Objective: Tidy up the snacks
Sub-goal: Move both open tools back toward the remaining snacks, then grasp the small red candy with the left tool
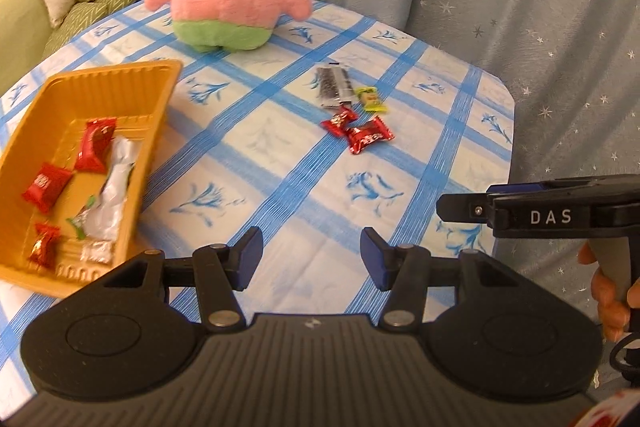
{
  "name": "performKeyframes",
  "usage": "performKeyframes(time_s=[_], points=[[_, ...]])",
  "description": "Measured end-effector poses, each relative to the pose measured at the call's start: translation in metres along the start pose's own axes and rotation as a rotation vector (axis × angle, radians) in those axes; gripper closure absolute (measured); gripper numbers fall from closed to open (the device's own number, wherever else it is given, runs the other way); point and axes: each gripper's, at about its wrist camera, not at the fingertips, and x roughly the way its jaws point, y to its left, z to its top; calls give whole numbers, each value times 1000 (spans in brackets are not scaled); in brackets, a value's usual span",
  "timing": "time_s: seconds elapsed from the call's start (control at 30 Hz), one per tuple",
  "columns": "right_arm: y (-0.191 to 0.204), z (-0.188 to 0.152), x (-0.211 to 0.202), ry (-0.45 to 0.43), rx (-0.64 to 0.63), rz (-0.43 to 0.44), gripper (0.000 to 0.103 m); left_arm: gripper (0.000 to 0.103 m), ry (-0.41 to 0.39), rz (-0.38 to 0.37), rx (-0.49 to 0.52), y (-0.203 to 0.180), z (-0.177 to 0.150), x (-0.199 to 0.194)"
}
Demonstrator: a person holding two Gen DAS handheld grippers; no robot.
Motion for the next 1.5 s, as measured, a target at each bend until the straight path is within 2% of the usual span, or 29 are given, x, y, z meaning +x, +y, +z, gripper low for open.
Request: performKeyframes(time_s=[0.5,0.73,0.97,1.5], points=[[-51,27,22,0,38,-40,34,54,-8,5,27,-17,31,57],[-70,39,30,3,52,-52,34,62,-17,-5,70,-23,52,90],[-87,51,36,4,75,-66,34,66,-10,-1,100,-25,72,118],[-107,62,46,17,105,-77,34,76,28,-14,204,-33,102,160]])
